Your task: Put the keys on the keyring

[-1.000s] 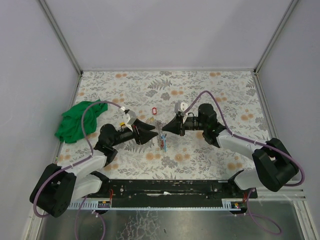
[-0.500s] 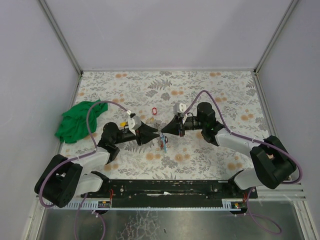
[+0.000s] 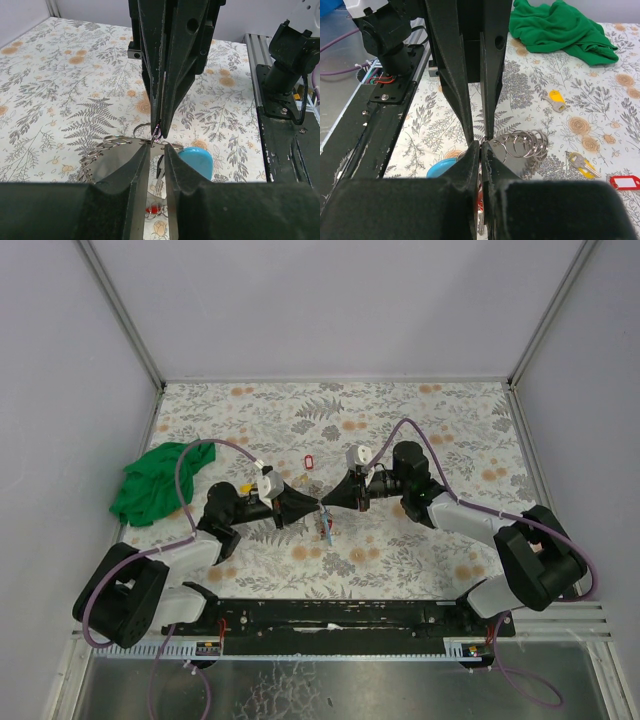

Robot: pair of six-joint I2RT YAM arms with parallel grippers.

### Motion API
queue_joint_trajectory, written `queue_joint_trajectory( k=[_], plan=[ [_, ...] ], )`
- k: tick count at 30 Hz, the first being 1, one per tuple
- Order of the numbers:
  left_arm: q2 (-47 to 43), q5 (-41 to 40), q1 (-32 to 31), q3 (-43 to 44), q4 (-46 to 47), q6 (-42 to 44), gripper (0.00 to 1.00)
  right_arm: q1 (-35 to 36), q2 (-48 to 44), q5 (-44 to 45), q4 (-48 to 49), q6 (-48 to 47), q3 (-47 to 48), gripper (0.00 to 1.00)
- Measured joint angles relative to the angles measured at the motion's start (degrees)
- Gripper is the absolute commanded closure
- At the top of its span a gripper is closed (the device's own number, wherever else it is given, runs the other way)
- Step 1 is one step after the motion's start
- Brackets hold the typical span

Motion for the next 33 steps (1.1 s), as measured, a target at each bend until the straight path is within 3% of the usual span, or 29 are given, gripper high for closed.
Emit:
queue_joint_trajectory(
  k=[24,33],
  plan=[
    [-4.3,0.6,-1.2,0.3,-0.8,2.1,0.77,0.0,1.1,-0.8,0.0,-0.1,0.1,0.98],
    [-4.3,-2.9,-1.2,0.7,-5.1,4.3,0.76,0.0,1.1,-0.8,0.0,-0.5,0.1,0.98]
  ],
)
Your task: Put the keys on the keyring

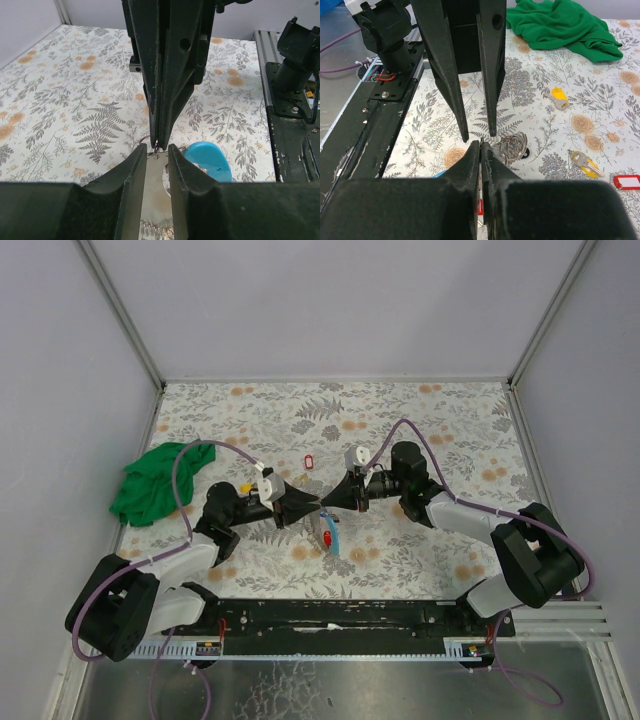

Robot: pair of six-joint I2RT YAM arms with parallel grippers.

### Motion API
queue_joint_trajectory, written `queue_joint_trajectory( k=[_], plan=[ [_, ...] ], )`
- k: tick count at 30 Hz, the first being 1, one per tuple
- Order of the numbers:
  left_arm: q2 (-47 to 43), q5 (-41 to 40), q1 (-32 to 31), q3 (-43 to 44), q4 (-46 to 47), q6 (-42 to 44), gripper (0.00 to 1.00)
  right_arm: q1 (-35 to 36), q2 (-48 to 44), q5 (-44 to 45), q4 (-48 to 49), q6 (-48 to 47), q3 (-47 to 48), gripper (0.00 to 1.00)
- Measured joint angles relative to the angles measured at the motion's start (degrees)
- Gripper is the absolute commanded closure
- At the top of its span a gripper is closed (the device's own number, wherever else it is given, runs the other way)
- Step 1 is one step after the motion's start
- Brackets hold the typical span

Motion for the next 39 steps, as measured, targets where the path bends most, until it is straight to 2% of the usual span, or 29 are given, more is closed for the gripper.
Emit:
queue_joint_trajectory(
  k=[11,17,23,26,33,39],
  plan=[
    [2.0,-0.7,0.0,1.3,-2.5,0.5,0.79,0.0,0.0,0.0,0.4,0.0,0.0,0.98],
    [2.5,0.2,0.0,2.0,-3.3,0.5,0.85,-0.2,0.0,0.0,0.4,0.0,0.0,0.98],
    [3.0,1.3,0.0,2.8,-4.6,0.6,1.00,-0.3,0.0,0.2,0.5,0.0,-0.1,0.97],
    [3.1,1.4,0.0,3.1,-5.7,0.8,1.00,-0.4,0.0,0.0,0.5,0.0,-0.2,0.91],
    [1.5,0.7,0.0,3.1,-8.1,2.3,1.00,-0.3,-1.7,0.0,-1.2,-2.1,-0.3,0.69],
    [1.2,0.5,0.0,3.1,-8.7,3.2,1.00,-0.3,-8.7,4.2,-11.9,-11.6,-0.1,0.64]
  ],
)
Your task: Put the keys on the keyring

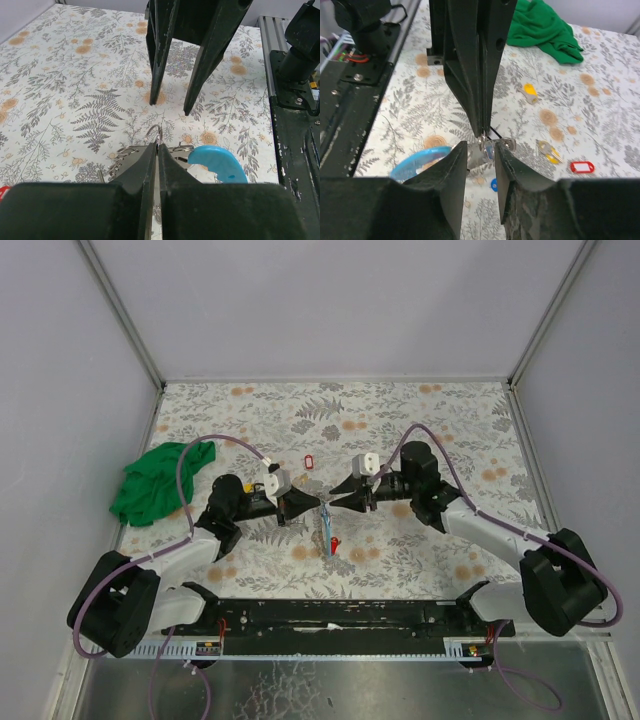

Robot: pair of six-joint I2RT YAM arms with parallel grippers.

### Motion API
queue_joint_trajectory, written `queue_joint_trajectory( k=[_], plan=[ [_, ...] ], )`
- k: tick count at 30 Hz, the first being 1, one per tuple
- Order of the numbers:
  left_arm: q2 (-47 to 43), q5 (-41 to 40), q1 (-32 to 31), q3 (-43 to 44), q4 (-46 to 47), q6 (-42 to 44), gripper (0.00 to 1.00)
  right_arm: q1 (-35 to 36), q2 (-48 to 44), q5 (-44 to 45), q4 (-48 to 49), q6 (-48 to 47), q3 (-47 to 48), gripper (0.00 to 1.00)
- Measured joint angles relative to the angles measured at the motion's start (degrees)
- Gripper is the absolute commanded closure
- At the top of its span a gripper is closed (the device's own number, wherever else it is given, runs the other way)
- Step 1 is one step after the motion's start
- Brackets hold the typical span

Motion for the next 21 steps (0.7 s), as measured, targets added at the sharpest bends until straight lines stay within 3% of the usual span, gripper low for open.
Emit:
queue_joint_trajectory(
  k=[9,21],
  plan=[
    [-0.1,0.5,0.0,0.0,-0.2,0.0,1.00,0.0,0.6,5.5,-9.0,-8.2,0.2,0.61],
    [-0.3,2.0,-0.2,0.0,-0.2,0.0,1.00,0.0,4.2,5.0,-2.2,-0.1,0.9,0.66]
  ],
)
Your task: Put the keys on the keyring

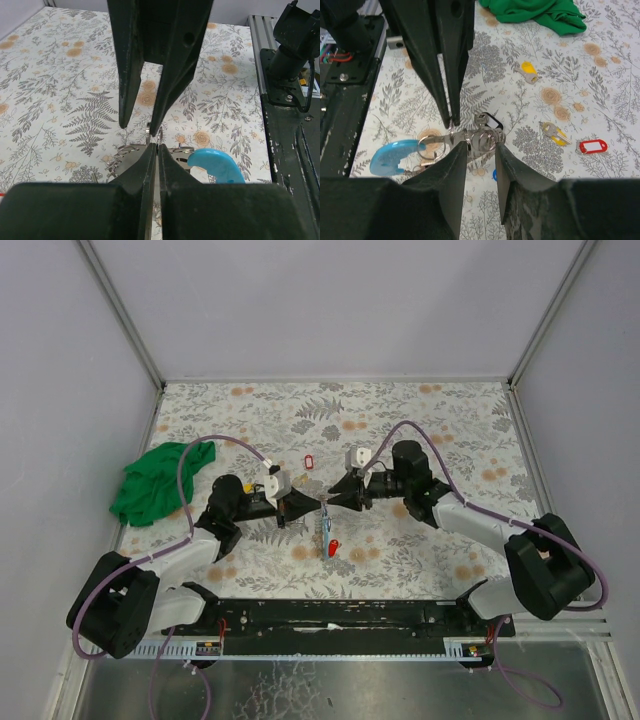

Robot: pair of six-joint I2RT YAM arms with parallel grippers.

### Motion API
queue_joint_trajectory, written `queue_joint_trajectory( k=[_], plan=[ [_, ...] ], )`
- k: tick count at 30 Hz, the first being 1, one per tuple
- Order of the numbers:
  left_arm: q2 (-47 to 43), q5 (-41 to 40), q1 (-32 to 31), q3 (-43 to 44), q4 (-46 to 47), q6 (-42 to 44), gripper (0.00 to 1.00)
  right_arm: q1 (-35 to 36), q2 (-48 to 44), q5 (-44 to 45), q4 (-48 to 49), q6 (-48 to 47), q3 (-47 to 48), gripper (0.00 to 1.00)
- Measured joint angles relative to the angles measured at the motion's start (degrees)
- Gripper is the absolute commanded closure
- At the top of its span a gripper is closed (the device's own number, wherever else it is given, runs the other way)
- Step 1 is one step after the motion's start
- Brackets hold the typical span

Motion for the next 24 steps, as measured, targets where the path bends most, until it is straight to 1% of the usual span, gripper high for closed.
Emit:
queue_joint_trajectory(
  k=[4,7,11,14,19,21,24],
  plan=[
    [0.0,0.3,-0.1,0.0,0.0,0.0,1.00,0.0,1.2,0.8,1.2,5.5,1.5,0.68],
    [0.0,0.5,-0.1,0.0,0.0,0.0,1.00,-0.1,2.2,5.5,-0.9,10.0,4.4,0.66],
    [0.0,0.5,-0.1,0.0,0.0,0.0,1.00,-0.3,1.6,10.5,-3.8,11.8,5.9,0.63],
    [0.0,0.5,-0.1,0.0,0.0,0.0,1.00,-0.4,-1.1,10.6,-2.9,11.8,3.0,0.63],
    [-0.1,-0.4,-0.1,0.0,0.0,-0.1,1.00,0.0,-5.4,9.5,1.4,12.2,-2.9,0.61],
    [-0.1,-1.2,-0.1,0.0,0.0,-0.3,1.00,1.2,-6.4,11.4,2.8,11.6,-4.6,0.60],
    [-0.4,-3.1,-0.2,0.0,-0.1,-0.7,1.00,5.0,-8.8,16.1,6.4,10.1,-8.7,0.58]
  ],
)
